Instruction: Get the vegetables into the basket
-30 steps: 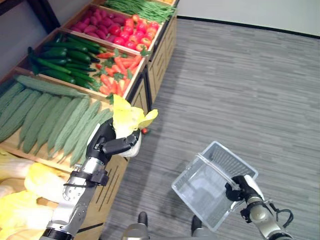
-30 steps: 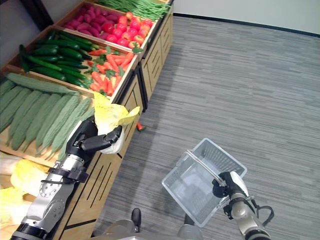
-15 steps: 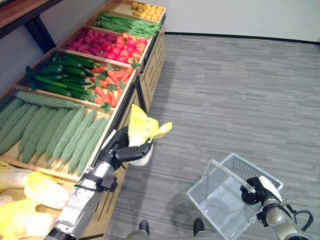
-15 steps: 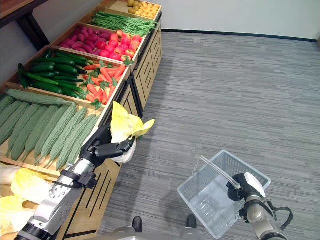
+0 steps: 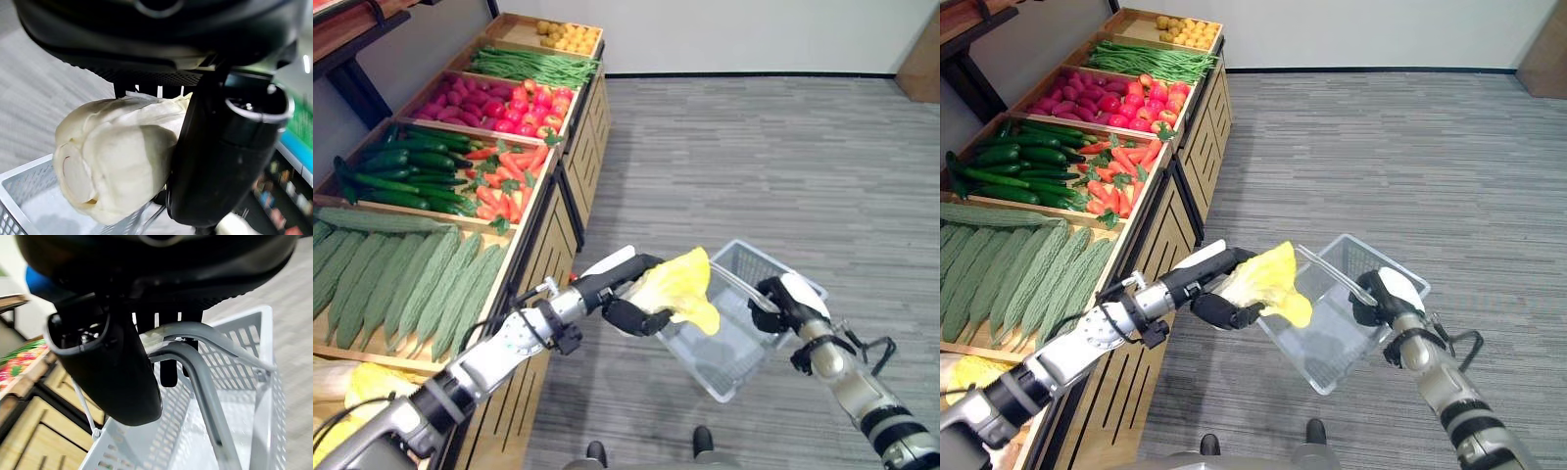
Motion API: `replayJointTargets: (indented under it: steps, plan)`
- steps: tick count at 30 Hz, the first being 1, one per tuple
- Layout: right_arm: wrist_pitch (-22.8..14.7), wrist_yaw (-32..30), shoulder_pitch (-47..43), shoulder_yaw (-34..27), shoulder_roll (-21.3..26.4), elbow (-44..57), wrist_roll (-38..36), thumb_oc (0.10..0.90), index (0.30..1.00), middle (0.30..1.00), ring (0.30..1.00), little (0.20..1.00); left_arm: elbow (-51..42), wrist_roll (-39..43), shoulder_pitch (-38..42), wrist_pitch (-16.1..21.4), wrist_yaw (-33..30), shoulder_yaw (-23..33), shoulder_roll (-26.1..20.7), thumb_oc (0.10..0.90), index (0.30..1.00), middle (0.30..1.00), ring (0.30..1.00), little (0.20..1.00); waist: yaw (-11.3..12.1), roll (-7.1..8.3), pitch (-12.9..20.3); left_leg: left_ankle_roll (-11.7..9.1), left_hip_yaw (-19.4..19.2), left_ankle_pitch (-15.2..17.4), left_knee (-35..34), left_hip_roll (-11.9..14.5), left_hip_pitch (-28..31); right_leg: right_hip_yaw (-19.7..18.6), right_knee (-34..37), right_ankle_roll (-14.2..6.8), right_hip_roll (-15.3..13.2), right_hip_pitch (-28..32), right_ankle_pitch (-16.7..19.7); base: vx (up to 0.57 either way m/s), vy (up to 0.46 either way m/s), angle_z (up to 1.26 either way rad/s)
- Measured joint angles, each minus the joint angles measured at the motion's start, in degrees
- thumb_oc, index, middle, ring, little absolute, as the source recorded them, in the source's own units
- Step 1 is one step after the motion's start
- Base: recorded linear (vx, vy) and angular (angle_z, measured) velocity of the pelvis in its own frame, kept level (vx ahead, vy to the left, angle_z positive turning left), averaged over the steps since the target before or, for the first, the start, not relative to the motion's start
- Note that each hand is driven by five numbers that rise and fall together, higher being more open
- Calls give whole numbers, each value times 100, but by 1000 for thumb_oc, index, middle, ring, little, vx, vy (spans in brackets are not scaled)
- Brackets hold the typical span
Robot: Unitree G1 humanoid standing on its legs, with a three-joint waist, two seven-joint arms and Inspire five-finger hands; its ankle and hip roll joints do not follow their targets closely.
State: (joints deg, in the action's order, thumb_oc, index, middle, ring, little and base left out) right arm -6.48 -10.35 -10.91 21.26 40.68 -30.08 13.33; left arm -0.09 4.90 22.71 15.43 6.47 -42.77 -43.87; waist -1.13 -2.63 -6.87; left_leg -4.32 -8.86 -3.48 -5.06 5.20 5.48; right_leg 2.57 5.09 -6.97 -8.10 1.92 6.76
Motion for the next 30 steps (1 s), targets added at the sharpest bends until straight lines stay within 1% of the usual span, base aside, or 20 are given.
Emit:
replayJointTargets:
  steps: [2, 3, 4, 5, 8, 10, 12, 13, 16, 19, 22, 24, 25, 26, 27, 28, 29, 30]
  plan:
    - [-1, 15, -219, 211, 14, 40, 3, 400, 300, 300, 300, 300, 189, -554, 354, 46, -30, -313, -36, 400, 300, 300, 300, 300, 1, 1, 4, 1, -2, -1, 0, -4, 0, 1, -1, -1, -2, -2, 6, 0, 0, 0]
    - [-22, 19, -237, 226, 13, 163, 3, 400, 300, 300, 300, 300, 298, -770, 426, 91, -42, -364, 19, 400, 300, 300, 300, 300, 8, -3, 6, 1, -4, -1, 0, -6, -3, 0, -1, -1, -5, -8, 6, 0, 0, 0]
    - [-92, 18, -248, 244, 10, 252, -3, 400, 300, 300, 300, 300, 328, -942, 419, 109, -69, -370, 31, 400, 300, 300, 300, 300, 9, -2, 6, 1, -4, 0, 0, -4, -4, 3, -1, -1, -4, -9, 6, 0, 0, 0]
    - [-89, 38, -406, 433, 3, 405, -8, 400, 300, 300, 300, 300, 585, -1446, 448, 216, -199, -388, 128, 400, 300, 300, 300, 300, -3, 4, 10, 1, -4, -1, 0, -4, -2, 4, -1, -1, -3, -9, 6, 0, 0, 0]
    - [-159, 69, -445, 462, -74, 731, -90, 400, 300, 300, 300, 300, 974, -2067, 448, 255, -391, -379, 278, 400, 300, 300, 300, 300, 27, 6, 11, 1, -1, 0, 0, -2, -7, 12, -2, -1, -2, -10, 6, 0, 0, 0]
    - [-161, 119, -446, 469, -178, 890, -204, 400, 300, 300, 300, 300, 1293, -2234, 408, 234, -507, -371, 392, 400, 300, 300, 300, 300, 20, 18, 17, 1, 0, 0, 0, 1, -6, 11, -1, -1, 1, -11, 6, 0, 0, 0]
    - [-168, 143, -448, 512, -238, 955, -266, 400, 300, 300, 300, 300, 1389, -2307, 376, 210, -514, -373, 401, 400, 300, 300, 300, 300, 20, 28, 19, 1, 0, 0, 0, 0, -9, 11, -1, -1, 0, -14, 6, 0, 0, 0]
    - [-167, 166, -448, 554, -377, 968, -412, 400, 300, 300, 300, 300, 1500, -2444, 337, 211, -637, -363, 430, 400, 300, 300, 300, 300, 24, 32, 21, 1, -1, 0, 0, -1, -8, 11, -1, -1, 0, -13, 6, 0, 0, 0]
    - [-166, 191, -448, 644, -580, 1005, -544, 400, 300, 300, 300, 300, 1694, -2670, 332, 187, -799, -362, 521, 400, 300, 300, 300, 300, 20, 34, 23, 1, -1, 0, 0, 0, -7, 9, -1, -1, 1, -14, 6, 0, 0, 0]
    - [-161, 278, -447, 793, -631, 1292, -673, 400, 300, 300, 300, 300, 1897, -3027, 331, 157, -986, -357, 665, 400, 300, 300, 300, 300, 16, 45, 27, 1, -8, 0, -1, 1, -5, 4, -2, -1, 2, -15, 6, 0, 0, 0]
    - [-162, 354, -443, 835, -650, 1482, -768, 400, 300, 300, 300, 300, 1964, -3204, 325, 115, -1074, -349, 686, 400, 300, 300, 300, 300, 6, 84, 42, 1, -15, 0, -1, 4, -4, 0, -2, -1, 6, -18, 6, 0, 0, 0]
    - [-164, 367, -443, 835, -652, 1631, -782, 400, 300, 300, 300, 300, 2099, -3308, 268, 77, -1151, -229, 710, 400, 300, 300, 300, 300, 3, 122, 64, 1, -30, 0, -1, 6, 0, -12, -1, -1, 9, -22, 6, 0, 0, 0]
    - [-163, 380, -442, 835, -654, 1645, -865, 400, 300, 300, 300, 300, 2117, -3311, 234, 72, -1180, -184, 722, 420, 327, 327, 327, 327, 2, 134, 71, 0, -31, 0, -1, 6, 0, -15, -1, -1, 9, -23, 6, 0, 0, 0]
    - [-163, 386, -442, 835, -655, 1666, -921, 400, 300, 300, 300, 300, 2171, -3313, 184, 71, -1254, -116, 759, 600, 580, 580, 580, 580, 1, 143, 77, 1, -36, 0, -1, 6, 1, -20, -1, -1, 9, -26, 6, 0, 0, 0]
    - [-163, 388, -442, 835, -655, 1679, -946, 400, 300, 300, 300, 300, 2235, -3323, 135, 58, -1314, -50, 816, 702, 723, 723, 723, 723, 0, 149, 80, 1, -41, 0, -1, 6, 2, -26, -1, -1, 9, -28, 7, -3, -4, -4]
    - [-163, 390, -439, 835, -657, 1689, -994, 400, 300, 300, 300, 300, 2356, -3426, 72, -47, -1391, 0, 900, 900, 1000, 1000, 1000, 1000, 2, 174, 89, 1, -51, 0, -1, 7, 3, -36, -1, -2, 12, -34, 8, -3, -4, -4]
    - [-164, 389, -432, 835, -666, 1690, -997, 400, 300, 300, 300, 300, 2396, -3479, 24, -67, -1443, 32, 930, 900, 1000, 1000, 1000, 1000, -5, 182, 94, 1, -59, 0, -1, 9, 6, -43, -1, -2, 13, -37, 9, -4, -8, -10]
    - [-163, 389, -431, 835, -669, 1693, -999, 400, 300, 300, 300, 300, 2556, -3649, -64, -188, -1527, 92, 1049, 900, 1000, 1000, 1000, 1000, 4, 193, 96, 2, -105, 1, -1, 9, 4, -82, -1, -1, 15, -67, 23, -1, -4, -11]
